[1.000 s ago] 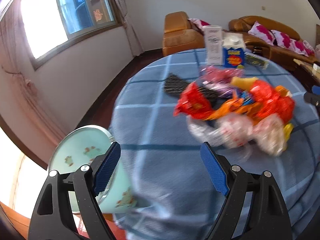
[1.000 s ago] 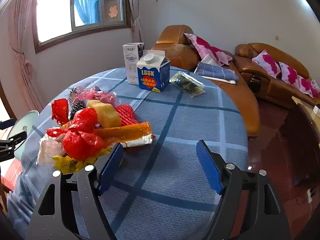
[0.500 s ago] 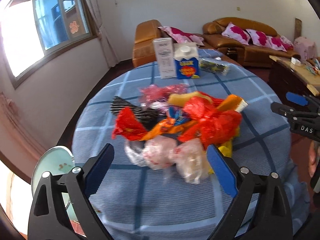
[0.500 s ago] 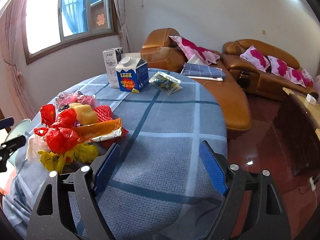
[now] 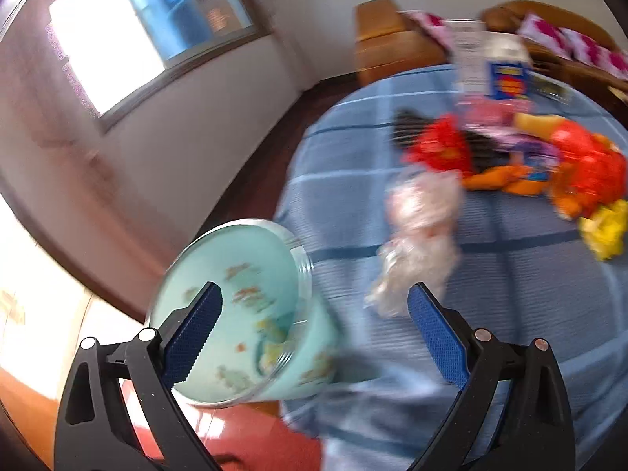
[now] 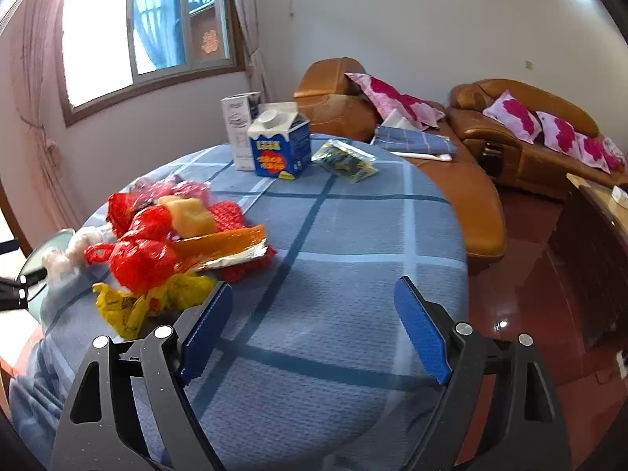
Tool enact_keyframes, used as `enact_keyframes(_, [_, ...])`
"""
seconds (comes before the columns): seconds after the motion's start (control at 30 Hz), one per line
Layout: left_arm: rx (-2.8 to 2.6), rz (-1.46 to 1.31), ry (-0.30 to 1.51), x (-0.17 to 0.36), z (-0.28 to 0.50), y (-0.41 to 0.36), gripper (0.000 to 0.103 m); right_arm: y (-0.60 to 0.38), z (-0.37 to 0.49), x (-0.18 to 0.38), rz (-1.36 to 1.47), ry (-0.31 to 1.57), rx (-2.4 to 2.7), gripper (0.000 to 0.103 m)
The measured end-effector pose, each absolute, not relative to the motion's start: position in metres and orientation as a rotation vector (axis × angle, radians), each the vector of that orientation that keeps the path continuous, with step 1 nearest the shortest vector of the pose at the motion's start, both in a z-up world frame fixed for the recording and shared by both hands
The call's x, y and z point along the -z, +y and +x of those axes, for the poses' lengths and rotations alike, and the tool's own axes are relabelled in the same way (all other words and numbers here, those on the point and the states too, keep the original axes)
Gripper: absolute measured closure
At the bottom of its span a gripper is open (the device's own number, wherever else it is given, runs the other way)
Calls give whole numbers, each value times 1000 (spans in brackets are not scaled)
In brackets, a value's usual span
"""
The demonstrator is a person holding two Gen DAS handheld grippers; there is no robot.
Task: Collect trash
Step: 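Move the left tool to the pile and grasp the clear plastic bag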
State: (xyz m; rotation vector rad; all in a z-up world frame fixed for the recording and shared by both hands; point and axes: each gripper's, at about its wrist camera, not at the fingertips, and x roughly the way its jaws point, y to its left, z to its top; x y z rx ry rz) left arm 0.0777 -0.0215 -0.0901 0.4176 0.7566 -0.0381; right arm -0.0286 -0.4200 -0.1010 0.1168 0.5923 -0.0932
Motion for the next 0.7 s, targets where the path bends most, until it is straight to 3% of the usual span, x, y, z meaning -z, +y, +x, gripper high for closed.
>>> enact_keyframes(0.3, [52, 190, 754, 72, 59, -19, 9, -407, -29, 103, 86, 594, 77, 19])
enact_keyframes(0.53, [83, 159, 745, 80, 75, -65, 9, -402, -30, 103, 64, 586, 76, 17])
enact_keyframes(0.7, [21, 137, 807, 96, 92, -48, 13, -404, -32, 104, 66, 576, 78, 17])
